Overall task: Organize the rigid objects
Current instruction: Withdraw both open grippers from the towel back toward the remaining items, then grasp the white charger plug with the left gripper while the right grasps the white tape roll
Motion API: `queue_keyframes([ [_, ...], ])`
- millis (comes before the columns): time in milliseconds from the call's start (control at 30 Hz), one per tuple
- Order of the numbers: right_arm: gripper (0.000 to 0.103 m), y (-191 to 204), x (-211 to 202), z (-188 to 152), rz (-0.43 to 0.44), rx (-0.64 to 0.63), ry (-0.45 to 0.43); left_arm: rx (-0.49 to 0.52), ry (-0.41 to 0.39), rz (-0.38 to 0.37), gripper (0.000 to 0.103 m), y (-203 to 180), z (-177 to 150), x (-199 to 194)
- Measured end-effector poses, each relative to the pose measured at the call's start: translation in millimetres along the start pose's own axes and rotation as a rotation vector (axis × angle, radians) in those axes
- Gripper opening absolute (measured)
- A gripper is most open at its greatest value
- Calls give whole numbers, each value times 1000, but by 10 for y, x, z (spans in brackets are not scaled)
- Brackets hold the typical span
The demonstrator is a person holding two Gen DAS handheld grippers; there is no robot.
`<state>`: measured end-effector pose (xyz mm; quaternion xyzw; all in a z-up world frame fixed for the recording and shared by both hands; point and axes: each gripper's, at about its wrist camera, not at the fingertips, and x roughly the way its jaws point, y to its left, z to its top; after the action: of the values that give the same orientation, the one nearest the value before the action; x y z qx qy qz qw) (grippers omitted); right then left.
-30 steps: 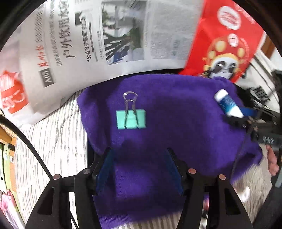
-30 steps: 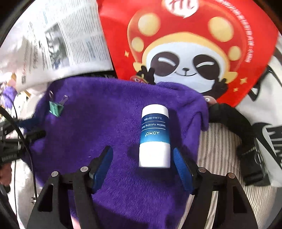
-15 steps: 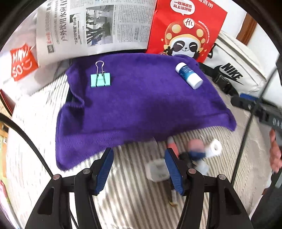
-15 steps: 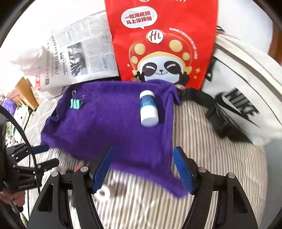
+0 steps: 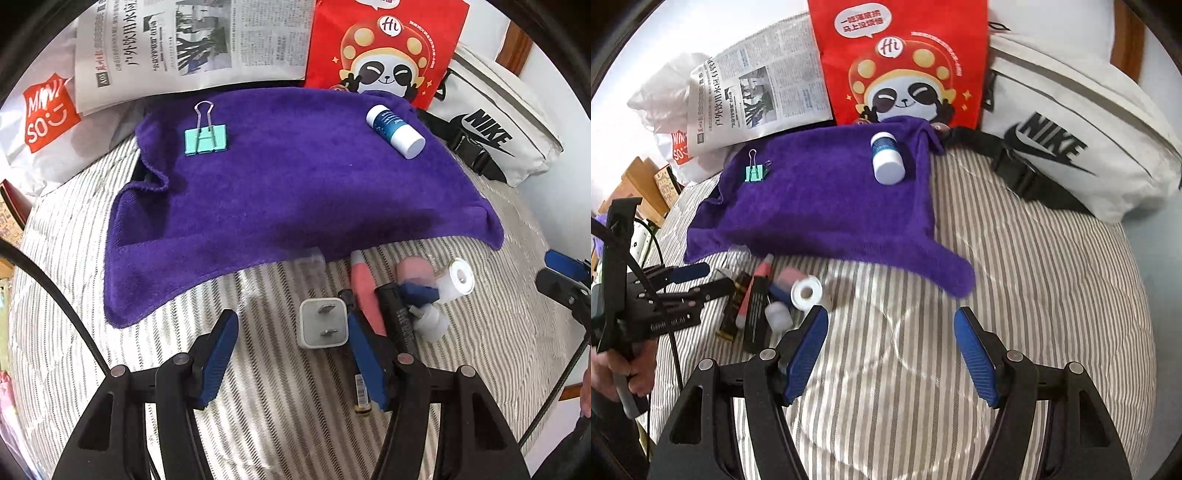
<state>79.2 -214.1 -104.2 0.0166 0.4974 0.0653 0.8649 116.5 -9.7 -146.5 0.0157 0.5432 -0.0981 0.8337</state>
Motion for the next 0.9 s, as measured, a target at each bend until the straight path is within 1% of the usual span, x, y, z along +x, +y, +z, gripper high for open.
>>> queue_keyframes([
  [67,70,-9,-15,-28,-8,-3,-2,11,1,14,60,2,-24,-3],
  [167,70,-22,-16,-42,-9,2,2,34,-2,55,59,-30,-59,11],
  [200,70,-23,-18,-44,-2,5,2,41,2,57,57,-44,-63,28],
  [267,70,-11,-17,-43,4,1,2,45,4,48,57,-65,-63,51],
  [367,70,15,-14,-51,3,-10,3,63,-17,44,56,-90,-53,64],
  [433,70,19,1,-59,4,-13,6,66,-29,36,49,-77,-37,61],
  [467,70,20,12,-65,2,-14,10,63,-34,28,42,-60,-28,59],
  [567,70,8,37,-81,-2,-15,18,45,-21,12,41,24,-18,57],
  [633,70,1,51,-91,-1,-17,21,42,-26,28,41,65,-36,45],
  [800,70,-11,109,-89,2,-12,28,73,-20,59,41,45,-93,91],
  [867,70,-2,137,-91,3,-14,31,87,-34,77,41,20,-115,113],
  [900,70,6,152,-95,4,-19,32,91,-46,75,34,10,-120,105],
])
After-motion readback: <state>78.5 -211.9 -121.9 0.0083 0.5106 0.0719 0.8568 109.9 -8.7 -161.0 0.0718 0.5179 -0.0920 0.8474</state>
